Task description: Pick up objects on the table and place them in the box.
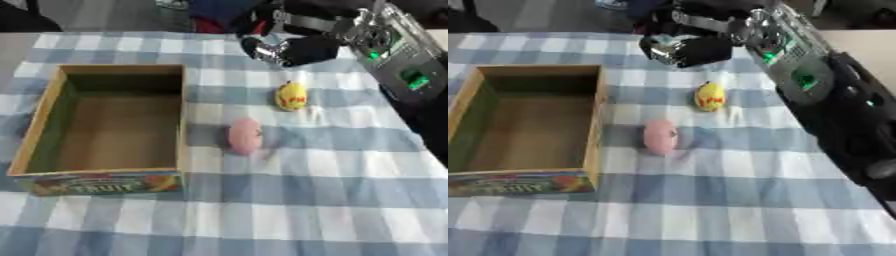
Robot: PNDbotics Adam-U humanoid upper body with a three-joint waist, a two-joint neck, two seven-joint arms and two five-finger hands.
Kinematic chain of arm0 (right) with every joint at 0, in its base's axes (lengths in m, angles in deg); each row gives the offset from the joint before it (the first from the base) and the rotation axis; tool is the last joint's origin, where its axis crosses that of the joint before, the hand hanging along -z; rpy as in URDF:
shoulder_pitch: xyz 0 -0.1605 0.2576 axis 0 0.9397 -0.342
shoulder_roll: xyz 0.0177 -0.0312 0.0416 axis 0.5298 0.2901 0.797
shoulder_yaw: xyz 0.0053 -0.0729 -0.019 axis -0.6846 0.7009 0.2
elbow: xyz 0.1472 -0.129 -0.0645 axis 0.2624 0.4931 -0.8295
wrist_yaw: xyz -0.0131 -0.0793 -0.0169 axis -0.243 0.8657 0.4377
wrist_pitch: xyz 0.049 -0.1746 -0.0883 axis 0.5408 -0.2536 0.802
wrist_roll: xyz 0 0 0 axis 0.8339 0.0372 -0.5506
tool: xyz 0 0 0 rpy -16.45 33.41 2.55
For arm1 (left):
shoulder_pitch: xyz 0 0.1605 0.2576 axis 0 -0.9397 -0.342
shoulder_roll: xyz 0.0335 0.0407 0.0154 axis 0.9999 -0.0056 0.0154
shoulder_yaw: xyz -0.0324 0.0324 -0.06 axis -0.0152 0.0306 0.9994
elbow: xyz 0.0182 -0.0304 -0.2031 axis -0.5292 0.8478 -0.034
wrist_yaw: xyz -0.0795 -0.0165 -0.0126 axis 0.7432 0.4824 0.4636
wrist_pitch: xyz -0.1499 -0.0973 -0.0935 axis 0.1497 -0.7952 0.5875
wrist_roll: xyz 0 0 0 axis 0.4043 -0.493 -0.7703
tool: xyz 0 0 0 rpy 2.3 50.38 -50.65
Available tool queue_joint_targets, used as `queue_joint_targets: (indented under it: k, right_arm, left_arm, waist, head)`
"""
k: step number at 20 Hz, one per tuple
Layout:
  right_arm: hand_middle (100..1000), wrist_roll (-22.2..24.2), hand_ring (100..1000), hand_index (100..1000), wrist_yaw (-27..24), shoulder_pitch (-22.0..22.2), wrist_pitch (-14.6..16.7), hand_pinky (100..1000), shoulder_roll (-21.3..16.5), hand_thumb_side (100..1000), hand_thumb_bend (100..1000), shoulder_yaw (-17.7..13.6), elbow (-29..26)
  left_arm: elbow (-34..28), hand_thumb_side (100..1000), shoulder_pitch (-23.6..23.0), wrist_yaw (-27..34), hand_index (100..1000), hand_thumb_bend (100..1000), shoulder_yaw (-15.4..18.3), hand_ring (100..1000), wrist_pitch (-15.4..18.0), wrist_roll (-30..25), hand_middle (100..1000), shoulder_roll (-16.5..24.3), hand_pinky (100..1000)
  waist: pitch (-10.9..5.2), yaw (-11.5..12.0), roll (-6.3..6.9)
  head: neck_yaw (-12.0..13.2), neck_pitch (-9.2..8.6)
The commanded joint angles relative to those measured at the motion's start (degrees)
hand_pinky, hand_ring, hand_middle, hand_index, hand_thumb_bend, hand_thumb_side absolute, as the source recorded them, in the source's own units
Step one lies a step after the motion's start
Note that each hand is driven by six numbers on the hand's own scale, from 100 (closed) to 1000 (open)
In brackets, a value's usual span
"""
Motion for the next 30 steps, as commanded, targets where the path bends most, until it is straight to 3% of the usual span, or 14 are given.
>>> queue_joint_targets:
  k: [1,7,10,12,16,19,30]
  right_arm:
    - [784,2.0,847,968,0.6,-1.1,-0.3,755,-0.7,958,100,-0.1,-0.3]
    - [807,5.2,874,1000,0.4,-0.6,-0.8,783,-0.8,910,100,0.6,-0.2]
    - [819,7.0,884,1000,-0.3,-0.1,-1.4,794,-1.0,936,100,0.9,0.0]
    - [831,7.9,890,1000,-0.7,0.3,-1.6,800,-1.2,960,130,0.9,-0.1]
    - [860,9.4,913,1000,-1.9,1.1,-2.1,820,-1.7,1000,312,1.1,-0.3]
    - [861,10.4,914,1000,-2.8,1.9,-2.8,822,-2.0,1000,356,1.3,-0.5]
    - [860,12.6,913,1000,-3.2,5.0,-4.2,823,-2.8,966,298,1.7,-1.1]
  left_arm:
    - [-1.1,554,0.4,0.0,796,435,-0.1,571,0.0,-0.3,526,1.7,353]
    - [-1.1,556,0.4,0.0,796,434,-0.1,571,-0.1,-0.3,525,1.7,353]
    - [-1.1,557,0.4,-0.1,796,435,-0.1,571,-0.2,-0.4,526,1.7,353]
    - [-1.1,556,0.4,-0.1,796,435,0.0,571,-0.2,-0.3,526,1.7,353]
    - [-1.1,555,0.5,-0.1,796,435,0.0,572,-0.2,-0.4,526,1.7,353]
    - [-1.1,555,0.5,-0.1,796,434,0.0,572,-0.3,-0.4,526,1.7,353]
    - [-1.1,554,0.7,-0.1,796,435,0.1,573,-0.3,-0.5,526,1.6,353]
  waist:
    - [-1.19,0.0,0.13]
    - [-1.13,0.0,0.04]
    - [-1.09,0.0,0.01]
    - [-1.06,-0.1,-0.02]
    - [-0.98,-0.3,-0.15]
    - [-0.91,-0.3,-0.20]
    - [-0.65,-0.3,-0.46]
  head:
    - [-0.2,-0.54]
    - [-0.1,-0.63]
    - [-0.1,-0.72]
    - [-0.1,-0.73]
    - [-0.2,-0.76]
    - [-0.2,-0.77]
    - [-0.2,-0.91]
